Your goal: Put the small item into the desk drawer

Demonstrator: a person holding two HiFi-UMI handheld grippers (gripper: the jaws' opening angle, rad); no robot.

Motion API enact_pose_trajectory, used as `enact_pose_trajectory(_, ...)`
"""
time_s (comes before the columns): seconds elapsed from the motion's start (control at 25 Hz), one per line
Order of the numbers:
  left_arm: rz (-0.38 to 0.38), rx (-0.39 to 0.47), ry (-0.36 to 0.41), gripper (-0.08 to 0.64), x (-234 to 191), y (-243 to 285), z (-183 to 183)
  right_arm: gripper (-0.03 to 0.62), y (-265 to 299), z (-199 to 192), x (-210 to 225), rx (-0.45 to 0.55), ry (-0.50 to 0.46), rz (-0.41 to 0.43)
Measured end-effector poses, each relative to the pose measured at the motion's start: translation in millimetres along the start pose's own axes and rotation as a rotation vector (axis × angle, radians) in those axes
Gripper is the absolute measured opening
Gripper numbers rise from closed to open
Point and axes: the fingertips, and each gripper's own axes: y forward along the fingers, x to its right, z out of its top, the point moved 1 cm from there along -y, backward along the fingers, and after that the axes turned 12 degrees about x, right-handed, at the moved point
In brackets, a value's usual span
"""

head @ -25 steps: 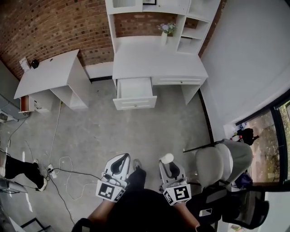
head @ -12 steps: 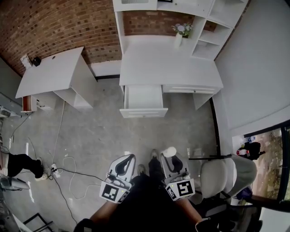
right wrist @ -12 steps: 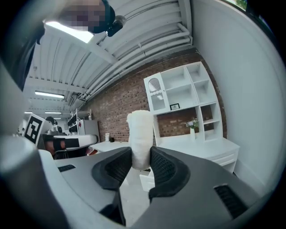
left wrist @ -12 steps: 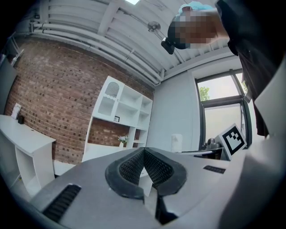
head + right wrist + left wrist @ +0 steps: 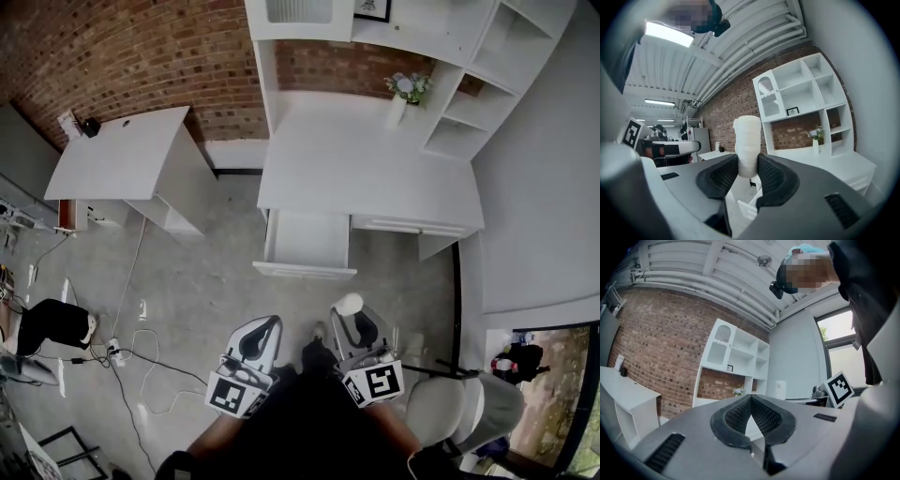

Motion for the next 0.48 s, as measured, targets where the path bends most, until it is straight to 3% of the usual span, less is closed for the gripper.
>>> enact_pose_trajectory(0.2, 0.035, 0.019, 0.014, 0.023, -19.2, 50.2, 2.9, 0.143, 51.3, -0.5, 44.9, -0.014, -0.017, 0.044)
enact_pose_trajectory(0.48, 0.041, 0.001, 0.01, 0.023, -53.2, 87.4, -9.3, 0.143, 103.3, -23.9, 80.8, -0.052, -0.018, 0.025)
